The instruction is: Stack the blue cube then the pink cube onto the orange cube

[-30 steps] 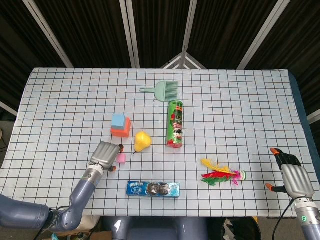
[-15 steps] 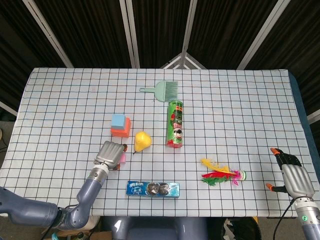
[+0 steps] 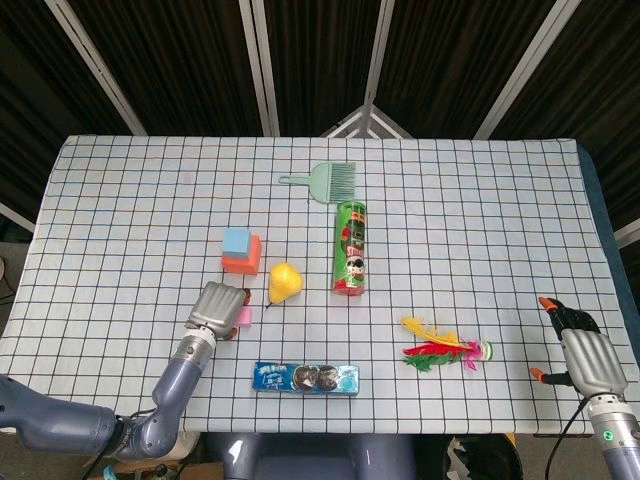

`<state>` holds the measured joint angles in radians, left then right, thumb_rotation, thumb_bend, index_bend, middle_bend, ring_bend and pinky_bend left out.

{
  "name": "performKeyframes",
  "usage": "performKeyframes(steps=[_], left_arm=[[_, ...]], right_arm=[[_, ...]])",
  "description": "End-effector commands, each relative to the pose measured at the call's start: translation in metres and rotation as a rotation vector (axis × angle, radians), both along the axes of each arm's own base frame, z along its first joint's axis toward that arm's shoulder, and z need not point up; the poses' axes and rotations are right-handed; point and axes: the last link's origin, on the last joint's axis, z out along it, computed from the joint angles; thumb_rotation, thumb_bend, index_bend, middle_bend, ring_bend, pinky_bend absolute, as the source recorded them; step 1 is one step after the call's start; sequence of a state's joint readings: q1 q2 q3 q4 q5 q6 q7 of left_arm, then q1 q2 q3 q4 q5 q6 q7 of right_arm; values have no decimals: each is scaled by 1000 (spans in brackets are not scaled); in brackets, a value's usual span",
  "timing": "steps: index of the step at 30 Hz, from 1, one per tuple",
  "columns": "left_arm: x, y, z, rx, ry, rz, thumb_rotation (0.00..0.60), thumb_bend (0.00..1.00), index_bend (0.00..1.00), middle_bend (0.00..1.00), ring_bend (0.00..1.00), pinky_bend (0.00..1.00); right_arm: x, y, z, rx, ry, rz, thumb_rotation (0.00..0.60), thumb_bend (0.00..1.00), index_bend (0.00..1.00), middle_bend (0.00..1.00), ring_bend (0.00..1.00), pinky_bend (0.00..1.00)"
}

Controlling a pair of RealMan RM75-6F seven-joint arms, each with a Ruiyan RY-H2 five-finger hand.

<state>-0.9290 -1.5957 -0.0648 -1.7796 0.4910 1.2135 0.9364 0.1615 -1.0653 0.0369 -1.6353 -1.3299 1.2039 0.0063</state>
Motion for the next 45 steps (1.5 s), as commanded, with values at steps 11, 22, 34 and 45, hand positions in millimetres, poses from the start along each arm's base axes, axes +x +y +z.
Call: performKeyframes(steps=[11,22,34,45], left_arm=[[2,1,-4,0,1,-3,600,363,423,760,666,807],[0,2,-1,15,-8,1,600,374,436,762,667,809],[25,14,69,153,-120,-32,600,385,445,759,668,809],[52,58,124,240,-94,-33,600,381,465,758,670,803]], right_arm=[[-2,0,1,-4,-6,-4,600,173,42,95,126,102],[-1,0,0,2,-6,-5,600,173,42,95,126,102],[-1,-1,-1,5,-4,-3,600,173,42,95,126,102],[1,0,-2,6,3,0,600,172,42,95,126,102]])
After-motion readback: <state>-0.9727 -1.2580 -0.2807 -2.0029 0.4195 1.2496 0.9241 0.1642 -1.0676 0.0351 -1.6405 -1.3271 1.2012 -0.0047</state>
